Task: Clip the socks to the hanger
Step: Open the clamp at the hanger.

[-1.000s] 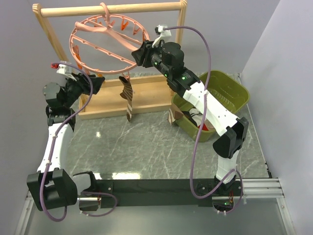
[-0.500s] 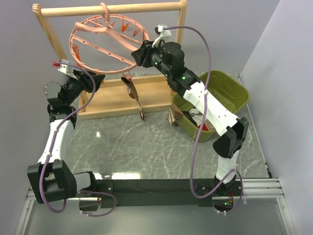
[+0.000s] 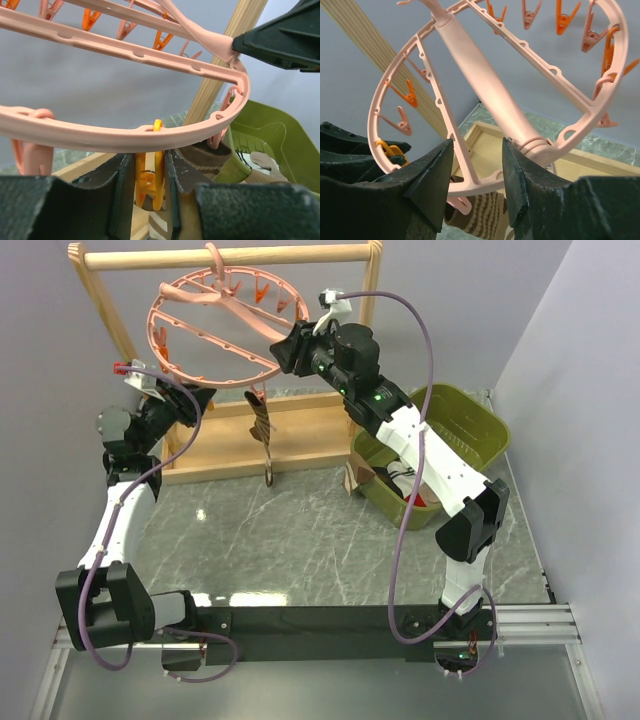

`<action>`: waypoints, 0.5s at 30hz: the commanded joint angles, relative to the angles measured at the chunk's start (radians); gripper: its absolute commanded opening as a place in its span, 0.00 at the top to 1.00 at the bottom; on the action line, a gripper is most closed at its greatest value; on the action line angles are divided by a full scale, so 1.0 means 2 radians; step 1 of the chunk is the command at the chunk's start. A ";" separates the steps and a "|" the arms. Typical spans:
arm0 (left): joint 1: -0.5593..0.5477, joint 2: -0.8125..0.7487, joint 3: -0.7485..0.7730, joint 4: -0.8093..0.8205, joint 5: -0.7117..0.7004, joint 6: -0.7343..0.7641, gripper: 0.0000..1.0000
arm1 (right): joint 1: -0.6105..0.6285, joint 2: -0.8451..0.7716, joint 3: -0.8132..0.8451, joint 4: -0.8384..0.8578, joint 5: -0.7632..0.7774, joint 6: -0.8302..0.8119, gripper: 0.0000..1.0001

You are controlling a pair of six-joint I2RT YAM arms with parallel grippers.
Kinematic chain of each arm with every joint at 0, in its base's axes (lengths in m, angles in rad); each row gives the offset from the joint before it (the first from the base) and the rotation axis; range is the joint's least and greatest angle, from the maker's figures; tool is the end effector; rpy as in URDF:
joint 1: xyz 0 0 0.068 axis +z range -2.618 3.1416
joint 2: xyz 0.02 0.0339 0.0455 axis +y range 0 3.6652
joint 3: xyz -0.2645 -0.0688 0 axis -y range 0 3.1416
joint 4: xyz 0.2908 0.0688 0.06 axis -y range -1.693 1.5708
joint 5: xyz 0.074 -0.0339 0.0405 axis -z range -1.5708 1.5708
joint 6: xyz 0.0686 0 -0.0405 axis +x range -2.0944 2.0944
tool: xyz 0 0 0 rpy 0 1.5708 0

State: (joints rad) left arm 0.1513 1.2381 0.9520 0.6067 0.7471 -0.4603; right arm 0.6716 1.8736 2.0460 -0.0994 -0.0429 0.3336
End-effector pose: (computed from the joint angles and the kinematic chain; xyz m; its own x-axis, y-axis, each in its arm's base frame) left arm 0.3506 0.0063 0.3782 0.0450 -0.3228 -0.9454 0.6105 0.7580 -0.2297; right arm 0.4031 0.3241 0.4854 -0.1606 0.2903 -0.9434 -0.6377 0.6990 0.3236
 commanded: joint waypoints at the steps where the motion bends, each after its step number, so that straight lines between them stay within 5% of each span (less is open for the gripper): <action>1: -0.014 -0.010 0.009 0.005 -0.015 0.022 0.79 | -0.005 0.004 0.038 0.003 -0.012 0.003 0.49; 8: -0.024 -0.032 -0.014 0.003 -0.060 0.037 0.80 | -0.027 -0.013 0.069 -0.054 -0.109 0.026 0.38; 15: -0.039 -0.045 -0.038 0.031 -0.094 0.022 0.79 | -0.068 -0.115 0.020 -0.107 -0.205 0.047 0.23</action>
State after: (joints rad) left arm 0.0914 1.1786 0.8856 0.6025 0.6102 -0.4095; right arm 0.5644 1.7969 2.1014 -0.2665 -0.3370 0.4110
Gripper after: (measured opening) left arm 0.290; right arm 0.764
